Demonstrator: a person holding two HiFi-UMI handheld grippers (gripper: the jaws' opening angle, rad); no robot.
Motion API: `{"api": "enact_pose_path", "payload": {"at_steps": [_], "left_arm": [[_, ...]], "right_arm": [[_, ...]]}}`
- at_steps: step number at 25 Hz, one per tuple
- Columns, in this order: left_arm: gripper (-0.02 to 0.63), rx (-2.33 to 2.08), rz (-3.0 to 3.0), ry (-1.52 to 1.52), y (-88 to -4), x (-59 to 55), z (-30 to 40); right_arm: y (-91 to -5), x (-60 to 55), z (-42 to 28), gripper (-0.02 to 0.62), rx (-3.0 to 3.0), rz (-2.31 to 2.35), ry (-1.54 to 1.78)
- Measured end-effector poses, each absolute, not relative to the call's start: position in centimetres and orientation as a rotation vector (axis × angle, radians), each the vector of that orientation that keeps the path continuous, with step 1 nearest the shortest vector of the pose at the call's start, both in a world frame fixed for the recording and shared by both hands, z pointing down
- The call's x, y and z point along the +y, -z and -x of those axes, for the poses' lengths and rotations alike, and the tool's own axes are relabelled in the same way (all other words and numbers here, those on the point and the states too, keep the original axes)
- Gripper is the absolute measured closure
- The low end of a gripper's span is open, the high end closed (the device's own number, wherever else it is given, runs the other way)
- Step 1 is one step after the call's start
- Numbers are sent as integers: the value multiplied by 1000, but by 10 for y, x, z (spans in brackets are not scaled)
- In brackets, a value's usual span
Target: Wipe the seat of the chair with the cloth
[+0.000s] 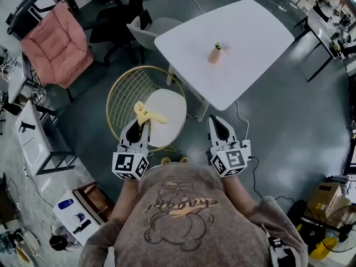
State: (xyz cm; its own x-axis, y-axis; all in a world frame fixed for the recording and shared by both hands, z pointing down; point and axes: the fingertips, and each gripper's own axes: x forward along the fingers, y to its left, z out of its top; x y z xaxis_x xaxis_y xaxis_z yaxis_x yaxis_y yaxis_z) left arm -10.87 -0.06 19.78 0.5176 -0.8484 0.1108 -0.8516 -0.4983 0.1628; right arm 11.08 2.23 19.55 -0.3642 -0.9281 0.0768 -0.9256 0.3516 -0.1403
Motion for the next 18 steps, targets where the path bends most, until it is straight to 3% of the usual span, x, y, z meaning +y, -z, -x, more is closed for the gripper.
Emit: {"api": "enact_pose_path", "payload": {"at_steps": [18], "left_arm": [[535,-1439,-2545,-43,-203,2,114]], "right_arm": [[-197,26,-106,570,2599,1769,231]]}}
